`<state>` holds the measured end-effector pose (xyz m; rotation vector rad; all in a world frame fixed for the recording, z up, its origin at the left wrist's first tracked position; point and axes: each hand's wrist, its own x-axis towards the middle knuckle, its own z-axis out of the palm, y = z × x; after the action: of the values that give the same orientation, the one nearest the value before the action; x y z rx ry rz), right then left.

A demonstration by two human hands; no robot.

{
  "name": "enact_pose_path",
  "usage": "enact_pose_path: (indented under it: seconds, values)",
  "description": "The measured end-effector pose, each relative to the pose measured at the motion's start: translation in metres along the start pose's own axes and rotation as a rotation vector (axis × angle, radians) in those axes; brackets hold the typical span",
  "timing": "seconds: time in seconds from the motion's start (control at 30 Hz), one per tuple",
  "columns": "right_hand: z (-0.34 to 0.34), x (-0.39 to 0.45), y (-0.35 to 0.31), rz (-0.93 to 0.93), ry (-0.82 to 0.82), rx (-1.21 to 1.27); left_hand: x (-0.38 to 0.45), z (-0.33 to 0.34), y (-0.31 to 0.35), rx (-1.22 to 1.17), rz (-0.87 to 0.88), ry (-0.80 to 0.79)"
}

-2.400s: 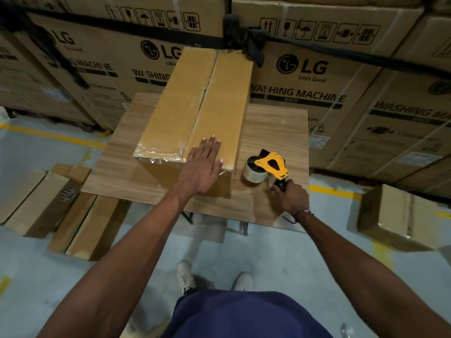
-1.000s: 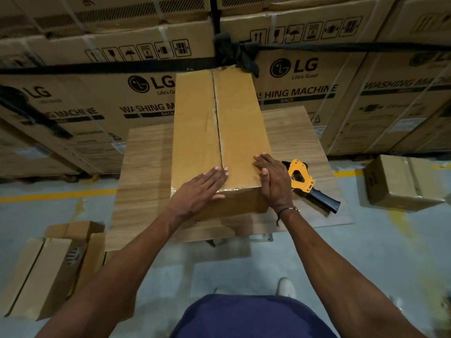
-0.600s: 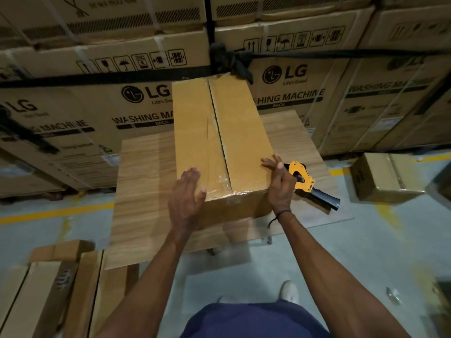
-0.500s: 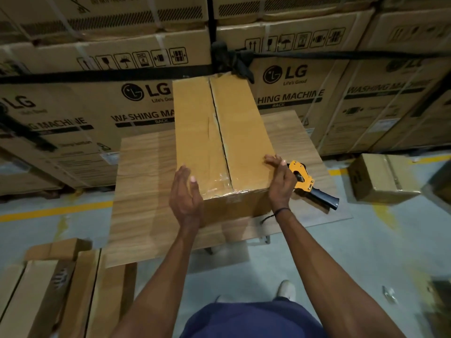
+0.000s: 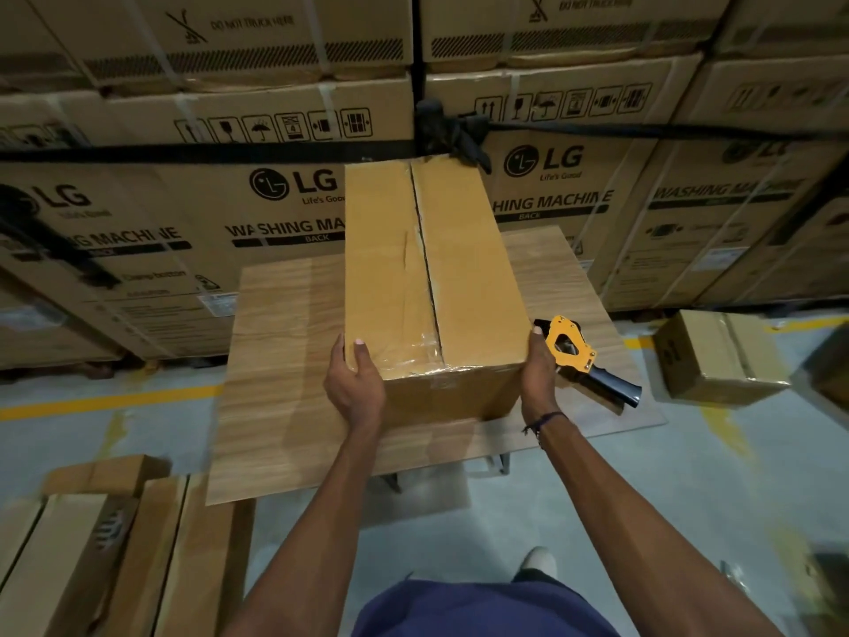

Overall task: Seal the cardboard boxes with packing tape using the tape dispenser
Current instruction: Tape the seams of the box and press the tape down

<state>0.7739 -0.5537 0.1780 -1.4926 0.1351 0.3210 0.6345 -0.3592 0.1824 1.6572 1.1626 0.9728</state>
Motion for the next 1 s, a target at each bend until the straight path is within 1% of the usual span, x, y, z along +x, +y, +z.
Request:
enact_pose_path:
  seconds: [0.03, 0.1, 0.2, 0.27, 0.37, 0.47, 0.53, 0.67, 0.73, 0.8, 0.9, 1.0]
  values:
    - [0.004, -0.011, 0.002, -0.006, -0.013, -0.006, 0.006, -0.004, -0.001, 0.016, -0.014, 0.019]
    - [0.015, -0.037, 0.009, -0.022, 0.01, -0.036, 0.02, -0.013, -0.003, 0.015, -0.113, 0.085]
    - [0.038, -0.085, 0.019, -0.063, 0.008, -0.134, 0.033, -0.028, -0.005, -0.095, -0.283, 0.219]
    - [0.054, -0.112, 0.03, -0.074, -0.079, -0.241, 0.03, -0.033, -0.002, -0.152, -0.337, 0.256]
    - [0.077, -0.143, 0.046, -0.172, -0.271, -0.431, 0.017, -0.033, 0.002, -0.188, -0.362, 0.248]
    - [0.092, -0.148, 0.041, -0.234, -0.391, -0.583, 0.002, -0.036, 0.009, -0.179, -0.384, 0.239]
    - [0.1, -0.138, 0.033, -0.326, -0.408, -0.693, -0.012, -0.04, 0.011, -0.144, -0.348, 0.215]
    - [0.113, -0.091, 0.012, -0.589, -0.322, -0.78, -0.031, -0.04, 0.007, -0.113, -0.263, 0.187]
    - [0.117, -0.055, -0.002, -0.7, -0.34, -0.873, -0.03, -0.043, 0.007, -0.08, -0.244, 0.179]
    - [0.117, -0.017, -0.02, -0.77, -0.359, -0.988, -0.027, -0.051, 0.005, -0.042, -0.223, 0.162]
    - [0.114, 0.032, -0.047, -0.802, -0.445, -1.129, -0.011, -0.081, 0.0, 0.042, -0.233, 0.091]
    - [0.105, 0.068, -0.068, -0.782, -0.631, -1.311, 0.018, -0.125, -0.009, 0.123, -0.182, -0.024]
